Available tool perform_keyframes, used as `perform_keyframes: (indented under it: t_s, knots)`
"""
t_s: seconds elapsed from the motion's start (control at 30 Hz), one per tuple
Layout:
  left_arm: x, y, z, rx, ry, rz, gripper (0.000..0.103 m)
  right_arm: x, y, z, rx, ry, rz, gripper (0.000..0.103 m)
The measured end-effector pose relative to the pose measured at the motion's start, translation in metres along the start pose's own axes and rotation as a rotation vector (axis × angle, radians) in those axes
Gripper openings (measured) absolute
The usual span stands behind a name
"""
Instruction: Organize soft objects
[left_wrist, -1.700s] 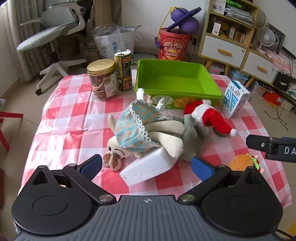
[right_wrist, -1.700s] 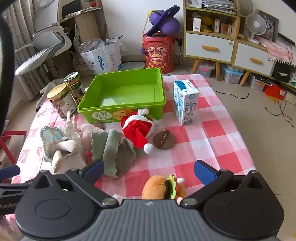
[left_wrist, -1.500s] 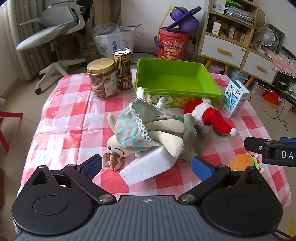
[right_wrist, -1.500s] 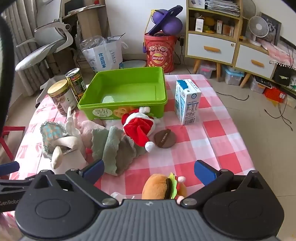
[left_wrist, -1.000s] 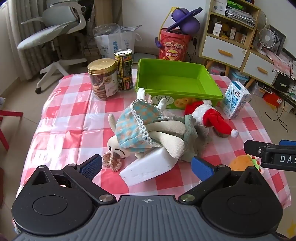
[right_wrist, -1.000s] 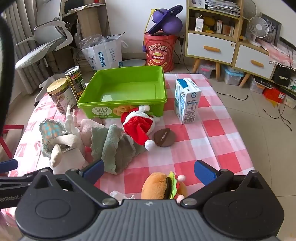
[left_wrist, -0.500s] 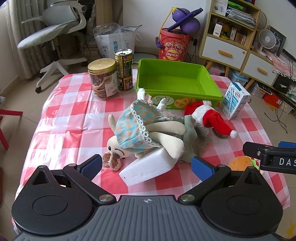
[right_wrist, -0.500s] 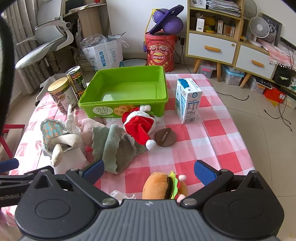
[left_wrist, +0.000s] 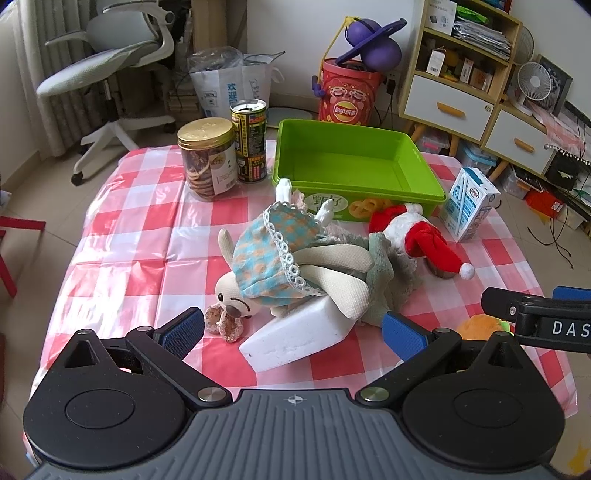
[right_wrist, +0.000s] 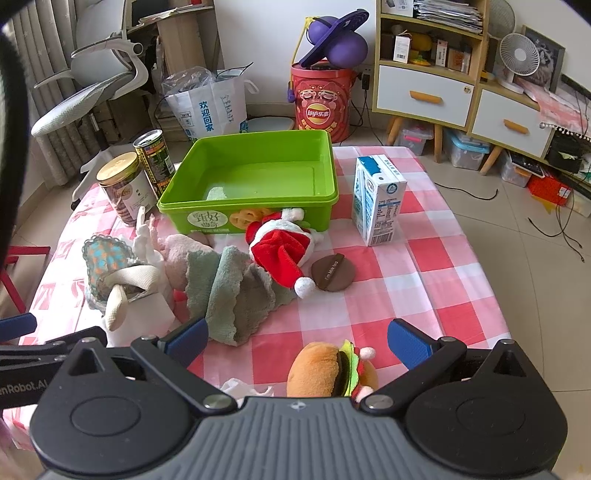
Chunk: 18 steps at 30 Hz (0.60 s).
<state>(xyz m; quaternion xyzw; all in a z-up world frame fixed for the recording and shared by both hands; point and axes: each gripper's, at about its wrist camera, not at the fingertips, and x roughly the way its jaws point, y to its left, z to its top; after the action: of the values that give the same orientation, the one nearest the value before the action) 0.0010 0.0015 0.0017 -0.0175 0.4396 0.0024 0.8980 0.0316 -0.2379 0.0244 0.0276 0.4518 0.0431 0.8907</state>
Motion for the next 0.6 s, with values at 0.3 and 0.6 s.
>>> perform_keyframes:
  t_s: [0.3, 0.6]
  knots:
    - [-0.0005, 0.0009, 0.0004, -0.003, 0.000, -0.002, 0.098, 0.0001, 0.0004, -0.0001, 0.002, 0.001, -0.001, 0.080]
    - [-0.0009, 0.0027, 0.0030, -0.006, 0.000, -0.002, 0.098, -0.0002, -0.0003, 0.0000, 0.004, 0.003, -0.001, 0.080]
